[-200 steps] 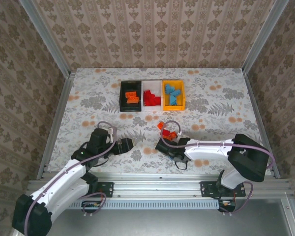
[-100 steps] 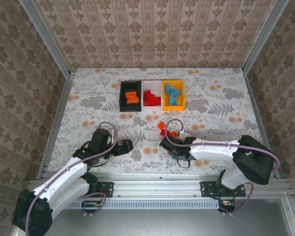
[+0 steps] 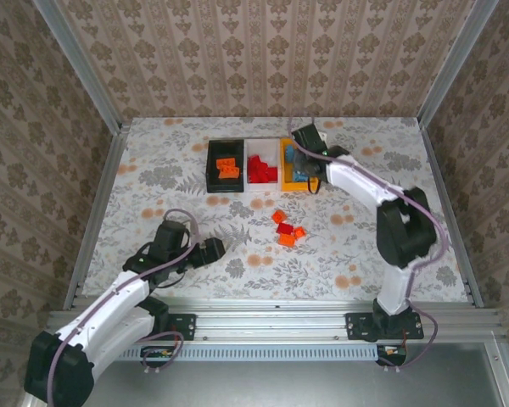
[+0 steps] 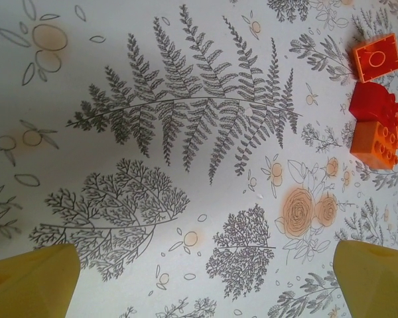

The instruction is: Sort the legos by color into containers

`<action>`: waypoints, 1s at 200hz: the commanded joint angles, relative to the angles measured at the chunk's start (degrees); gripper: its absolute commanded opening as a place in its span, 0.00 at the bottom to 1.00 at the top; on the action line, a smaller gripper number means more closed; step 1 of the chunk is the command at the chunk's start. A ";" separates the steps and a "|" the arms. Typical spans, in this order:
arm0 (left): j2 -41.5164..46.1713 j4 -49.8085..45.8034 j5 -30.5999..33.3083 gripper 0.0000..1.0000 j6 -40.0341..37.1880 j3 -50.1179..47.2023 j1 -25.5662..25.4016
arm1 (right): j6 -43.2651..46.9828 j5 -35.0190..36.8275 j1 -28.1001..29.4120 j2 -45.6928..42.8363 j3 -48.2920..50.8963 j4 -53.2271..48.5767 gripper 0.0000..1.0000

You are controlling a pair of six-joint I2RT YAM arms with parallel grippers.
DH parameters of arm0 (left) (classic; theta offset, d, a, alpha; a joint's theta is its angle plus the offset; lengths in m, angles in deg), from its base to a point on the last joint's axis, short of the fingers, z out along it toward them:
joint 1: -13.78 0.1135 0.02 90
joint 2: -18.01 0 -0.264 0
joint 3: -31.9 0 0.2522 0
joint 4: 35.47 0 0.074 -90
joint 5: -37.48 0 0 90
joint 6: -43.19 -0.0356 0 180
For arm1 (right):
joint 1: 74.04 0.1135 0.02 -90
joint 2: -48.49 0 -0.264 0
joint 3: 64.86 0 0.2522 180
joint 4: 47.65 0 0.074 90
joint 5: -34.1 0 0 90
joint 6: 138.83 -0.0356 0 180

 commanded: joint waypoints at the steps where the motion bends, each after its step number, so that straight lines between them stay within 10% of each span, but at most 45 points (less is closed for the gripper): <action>1: 2.89 -3.83 0.33 1.00 1.25 0.26 0.81 | 7.32 -5.24 -1.18 9.58 -12.96 -8.79 0.25; 54: 5.41 -5.99 -1.21 1.00 0.39 0.64 2.93 | 7.80 -4.79 -1.29 11.89 -21.60 -12.59 0.63; 120: 4.28 -4.04 -1.22 1.00 -0.59 0.20 4.08 | -6.74 -9.21 9.19 -18.22 16.90 -0.79 0.73; 200: 14.99 -10.95 0.21 1.00 1.48 -0.79 7.61 | -26.31 -0.04 24.47 -13.35 31.79 -1.59 0.84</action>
